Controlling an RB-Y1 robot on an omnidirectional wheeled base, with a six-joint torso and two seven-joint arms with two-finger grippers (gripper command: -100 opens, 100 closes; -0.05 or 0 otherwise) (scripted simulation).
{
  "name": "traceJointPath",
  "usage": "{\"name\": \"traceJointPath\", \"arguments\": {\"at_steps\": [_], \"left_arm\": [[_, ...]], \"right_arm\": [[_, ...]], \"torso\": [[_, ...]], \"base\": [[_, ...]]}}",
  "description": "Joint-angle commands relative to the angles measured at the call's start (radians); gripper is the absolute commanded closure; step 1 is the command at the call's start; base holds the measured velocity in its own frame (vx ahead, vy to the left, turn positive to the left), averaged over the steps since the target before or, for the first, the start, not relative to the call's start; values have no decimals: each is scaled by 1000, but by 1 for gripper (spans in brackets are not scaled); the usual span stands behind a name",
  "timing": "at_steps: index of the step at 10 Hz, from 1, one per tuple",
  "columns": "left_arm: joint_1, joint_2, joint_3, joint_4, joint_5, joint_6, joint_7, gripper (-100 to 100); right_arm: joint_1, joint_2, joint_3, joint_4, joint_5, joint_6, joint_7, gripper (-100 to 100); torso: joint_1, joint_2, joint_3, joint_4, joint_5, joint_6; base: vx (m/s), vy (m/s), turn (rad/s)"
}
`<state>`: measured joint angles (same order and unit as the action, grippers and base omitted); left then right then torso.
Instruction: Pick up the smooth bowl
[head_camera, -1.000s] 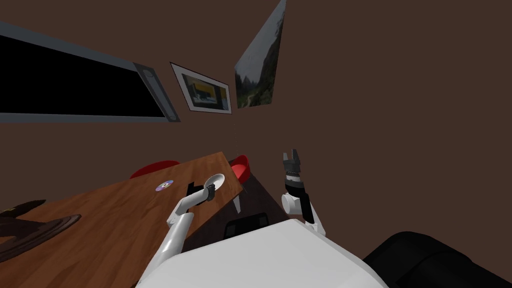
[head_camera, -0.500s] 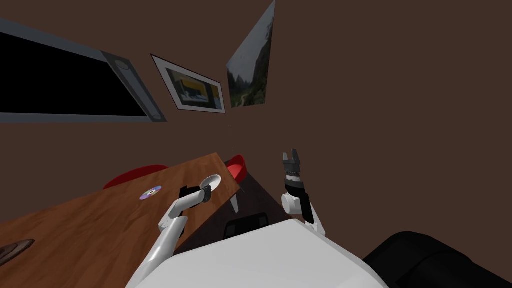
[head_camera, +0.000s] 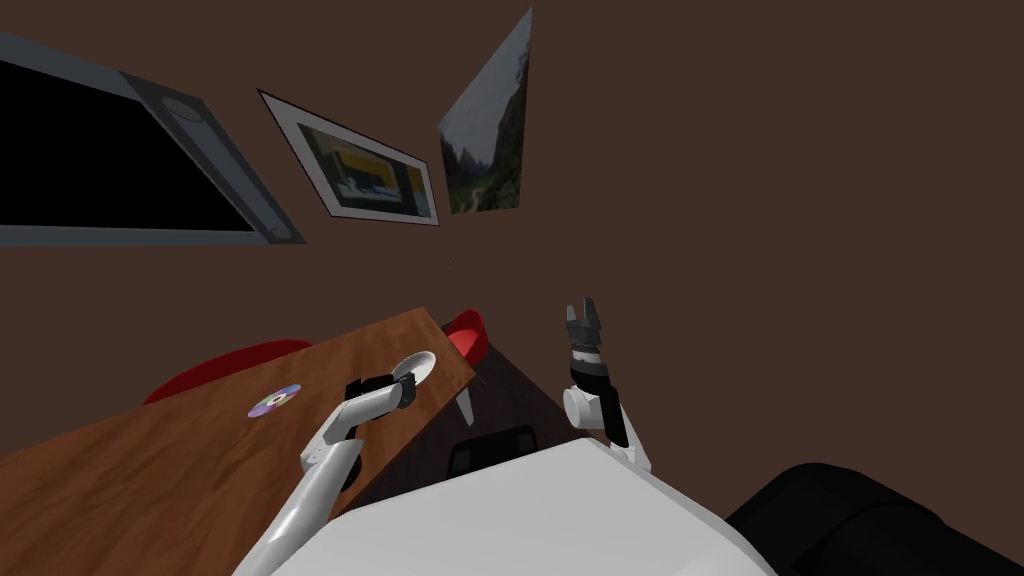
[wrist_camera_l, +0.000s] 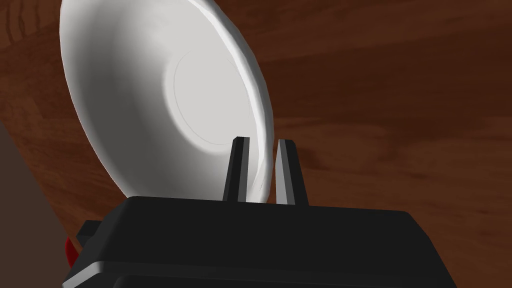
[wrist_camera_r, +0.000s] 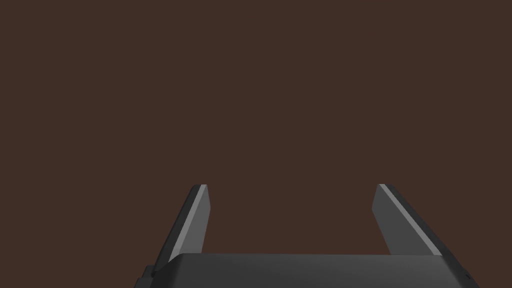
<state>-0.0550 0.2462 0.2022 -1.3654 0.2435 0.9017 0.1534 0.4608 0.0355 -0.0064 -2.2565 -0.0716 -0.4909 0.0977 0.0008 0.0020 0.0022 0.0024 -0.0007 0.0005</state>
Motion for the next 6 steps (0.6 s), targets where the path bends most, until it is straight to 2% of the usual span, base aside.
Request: {"name": "traceJointPath", "arguments": {"at_steps": [1,2,3,4,5,6], "left_arm": [[15,33,-19,-12,8,0,50,100],[15,33,-19,-12,8,0,63,100],[29,62,-36,-23,14,1,101,100],[29,62,-36,-23,14,1,113,100],[26,58,-33,-19,14,0,99,100],[27,59,-34,-20,15,0,103,0]], "right_arm": [[0,0,0,0,0,0,0,0],[0,0,0,0,0,0,0,0],[0,0,0,0,0,0,0,0],[0,0,0,0,0,0,0,0],[0,0,0,0,0,0,0,0],[0,0,0,0,0,0,0,0]], "torso": [[0,0,0,0,0,0],[0,1,0,0,0,1],[-1,0,0,0,0,0],[-1,1,1,1,0,1],[-1,1,1,1,-1,0],[-1,-1,0,0,-1,0]], "base": [[-50,4,-203],[-45,5,-108],[-49,0,-186],[-42,8,-103],[-15,5,-7],[0,0,0]]}}
